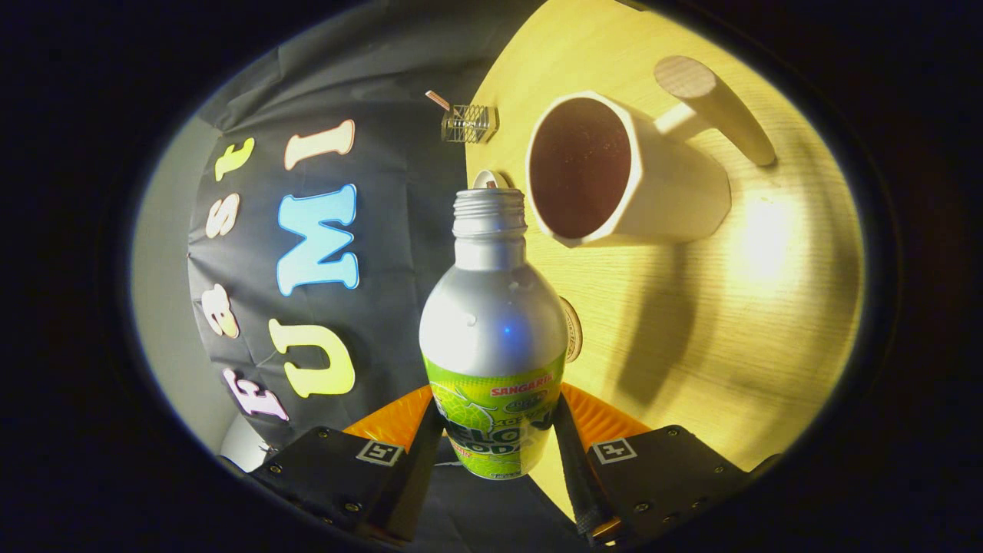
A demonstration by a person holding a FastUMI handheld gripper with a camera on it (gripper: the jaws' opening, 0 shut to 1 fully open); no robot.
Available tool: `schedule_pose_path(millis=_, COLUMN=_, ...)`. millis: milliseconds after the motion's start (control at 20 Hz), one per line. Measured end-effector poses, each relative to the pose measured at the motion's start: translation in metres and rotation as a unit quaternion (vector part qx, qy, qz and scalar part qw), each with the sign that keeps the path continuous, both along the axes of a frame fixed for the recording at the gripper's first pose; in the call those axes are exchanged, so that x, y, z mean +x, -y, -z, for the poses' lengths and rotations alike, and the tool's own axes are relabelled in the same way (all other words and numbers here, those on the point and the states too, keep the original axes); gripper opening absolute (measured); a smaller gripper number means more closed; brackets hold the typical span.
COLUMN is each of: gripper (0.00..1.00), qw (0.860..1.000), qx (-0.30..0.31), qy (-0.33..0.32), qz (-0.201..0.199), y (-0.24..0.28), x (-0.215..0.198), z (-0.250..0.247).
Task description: Take the bottle from table, then pour the juice into the cup, finally place the bottle on the coaster
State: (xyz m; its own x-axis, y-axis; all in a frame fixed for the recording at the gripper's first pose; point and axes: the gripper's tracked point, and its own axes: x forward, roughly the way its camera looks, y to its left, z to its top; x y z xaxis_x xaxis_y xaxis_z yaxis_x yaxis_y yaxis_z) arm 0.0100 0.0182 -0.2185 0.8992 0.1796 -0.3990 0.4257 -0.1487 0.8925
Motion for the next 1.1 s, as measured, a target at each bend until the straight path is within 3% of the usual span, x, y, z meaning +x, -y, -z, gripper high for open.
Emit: schedule_pose_path(millis=1100, gripper=0.74, qw=0.995, qx=0.095, qy=-0.018, qz=0.028, y=-0.0020, x=0.0060, z=-0.0058)
